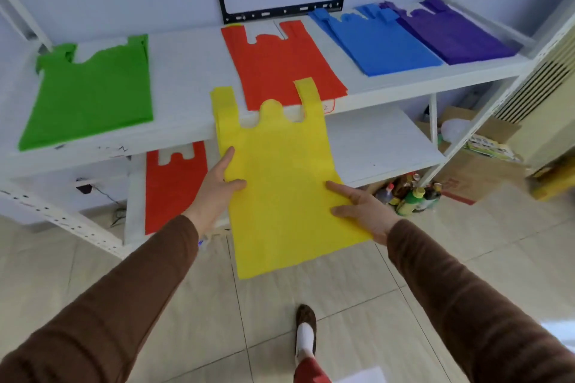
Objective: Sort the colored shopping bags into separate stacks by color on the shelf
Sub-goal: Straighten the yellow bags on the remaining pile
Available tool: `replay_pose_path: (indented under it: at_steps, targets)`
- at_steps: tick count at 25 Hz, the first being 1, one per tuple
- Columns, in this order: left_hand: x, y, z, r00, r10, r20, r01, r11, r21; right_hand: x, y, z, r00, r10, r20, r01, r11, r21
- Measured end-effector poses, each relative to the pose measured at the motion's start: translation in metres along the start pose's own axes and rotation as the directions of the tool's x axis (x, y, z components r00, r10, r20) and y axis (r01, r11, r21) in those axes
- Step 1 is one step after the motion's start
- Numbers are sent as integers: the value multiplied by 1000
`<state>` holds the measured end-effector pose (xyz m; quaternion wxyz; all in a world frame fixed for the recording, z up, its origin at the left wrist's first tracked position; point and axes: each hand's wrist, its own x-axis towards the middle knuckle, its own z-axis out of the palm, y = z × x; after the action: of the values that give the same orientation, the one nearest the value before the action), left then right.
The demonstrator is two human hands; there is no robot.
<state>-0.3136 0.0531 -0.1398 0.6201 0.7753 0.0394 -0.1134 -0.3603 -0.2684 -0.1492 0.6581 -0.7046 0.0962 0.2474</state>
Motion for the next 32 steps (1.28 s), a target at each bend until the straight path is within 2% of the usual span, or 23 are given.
replay_pose_path:
  at_steps: [5, 9, 15, 17, 18, 20, 22, 24, 26, 28, 32]
  targets:
    - [-45, -74, 19, 986, -157, 55, 155, 987, 36, -28, 69, 19, 984, 172, 35, -171, 985, -32]
    - [-10, -91, 28, 969, -237, 75, 235, 971, 31, 1, 75, 10, 987, 162, 0, -161, 981, -109]
    - [124, -59, 26, 989, -141, 50, 133, 982, 138, 122, 23, -17, 996, -19, -91, -7, 962, -274]
    - [177, -51, 15, 996, -86, 15, 84, 993, 80, 167, 0, -23, 985, -130, -111, 94, 956, -279]
    - [205, -54, 7, 998, -54, -44, 56, 997, 58, 191, -9, -26, 973, -192, -127, 151, 949, -277]
    - [248, -63, -9, 992, 24, -124, -11, 995, 101, 233, -21, -30, 945, -287, -155, 247, 940, -235]
    - [287, -79, -19, 982, 110, -151, -92, 988, 120, 276, -13, -34, 936, -314, -159, 284, 941, -183]
    - [326, -110, -25, 984, 74, -161, -66, 996, 55, 326, 15, -35, 955, -271, -124, 249, 954, -168]
    - [362, -158, -27, 997, -1, -76, 4, 999, 45, 375, 53, -32, 979, -184, -87, 167, 971, -173]
    - [391, -213, -29, 993, -110, -44, 114, 988, 108, 421, 91, -24, 992, -87, -91, 69, 980, -187]
    - [419, -287, -15, 951, -277, -134, 305, 914, 269, 480, 146, -4, 989, 41, -142, -82, 950, -301]
